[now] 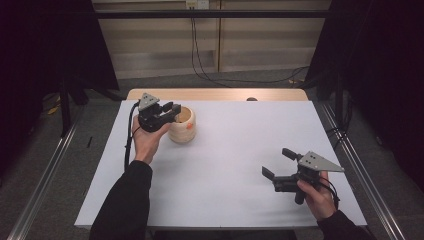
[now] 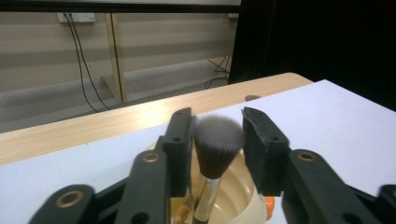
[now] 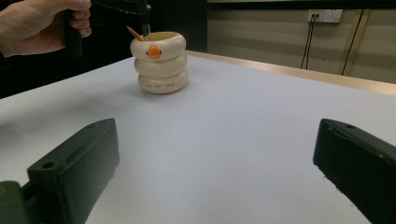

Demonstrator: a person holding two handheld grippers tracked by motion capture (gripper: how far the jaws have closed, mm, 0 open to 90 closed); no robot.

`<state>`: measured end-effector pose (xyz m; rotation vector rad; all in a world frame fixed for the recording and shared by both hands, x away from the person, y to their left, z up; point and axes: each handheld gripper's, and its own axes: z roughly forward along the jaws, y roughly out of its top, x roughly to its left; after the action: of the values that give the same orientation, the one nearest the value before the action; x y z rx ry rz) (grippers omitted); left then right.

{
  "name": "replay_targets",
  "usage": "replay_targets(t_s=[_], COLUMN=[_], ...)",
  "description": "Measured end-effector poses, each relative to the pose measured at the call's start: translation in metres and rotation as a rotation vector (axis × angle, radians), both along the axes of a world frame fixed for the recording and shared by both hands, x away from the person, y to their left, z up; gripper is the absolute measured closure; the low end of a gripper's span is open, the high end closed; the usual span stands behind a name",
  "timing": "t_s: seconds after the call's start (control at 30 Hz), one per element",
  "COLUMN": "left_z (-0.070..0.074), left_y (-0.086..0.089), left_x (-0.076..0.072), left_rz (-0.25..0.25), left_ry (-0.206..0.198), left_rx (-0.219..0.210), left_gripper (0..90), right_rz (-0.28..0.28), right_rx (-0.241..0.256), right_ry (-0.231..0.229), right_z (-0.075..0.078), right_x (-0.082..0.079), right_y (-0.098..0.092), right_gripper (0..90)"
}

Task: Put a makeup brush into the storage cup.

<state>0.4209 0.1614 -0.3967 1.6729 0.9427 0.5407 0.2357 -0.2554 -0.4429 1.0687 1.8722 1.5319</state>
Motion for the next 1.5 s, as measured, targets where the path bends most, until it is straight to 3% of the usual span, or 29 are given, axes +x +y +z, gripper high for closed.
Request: replay_targets(t_s=[0.1, 0.27, 0.57, 0.73, 0.83, 1.07, 1.13, 1.5], left_z=[0.000, -0.001, -0.002, 0.001, 0.004, 0.006, 0.006, 0.008], left_y=[-0.001, -0.001, 0.001, 0.003, 0.003, 0.000, 0.000, 0.006], left_x=[0.000, 0.001, 0.003, 0.000, -0.004, -0.013, -0.016, -0.035], left_rz=[0.015, 0.025, 0.009, -0.018, -0.066, -0.061, -0.075, -0.078], left_ry=[-0.015, -0.026, -0.008, -0.005, -0.030, -0.033, -0.033, -0.034], left_rx=[-0.011, -0.014, -0.016, -0.018, -0.045, -0.022, -0.047, -0.067], left_gripper=[44.7, 26.7, 6.8, 3.0, 4.3, 2.6, 2.5, 1.0], right_rz=[0.000, 0.001, -0.008, -0.008, -0.005, -0.025, -0.021, -0.035], right_rx=[0.006, 0.008, 0.014, 0.011, 0.006, 0.004, -0.006, -0.007], right_ry=[0.000, -0.001, 0.005, 0.001, 0.000, 0.000, -0.002, 0.000], right_z=[0.000, 0.000, -0.001, 0.000, -0.001, 0.000, 0.000, 0.000], right_x=[0.000, 0.000, 0.002, 0.002, 0.002, 0.002, 0.002, 0.003], right_y=[0.000, -0.001, -0.003, -0.003, -0.003, -0.005, -0.006, -0.006], right_gripper=[0.0, 0.0, 0.0, 0.0, 0.0, 0.0, 0.0, 0.0])
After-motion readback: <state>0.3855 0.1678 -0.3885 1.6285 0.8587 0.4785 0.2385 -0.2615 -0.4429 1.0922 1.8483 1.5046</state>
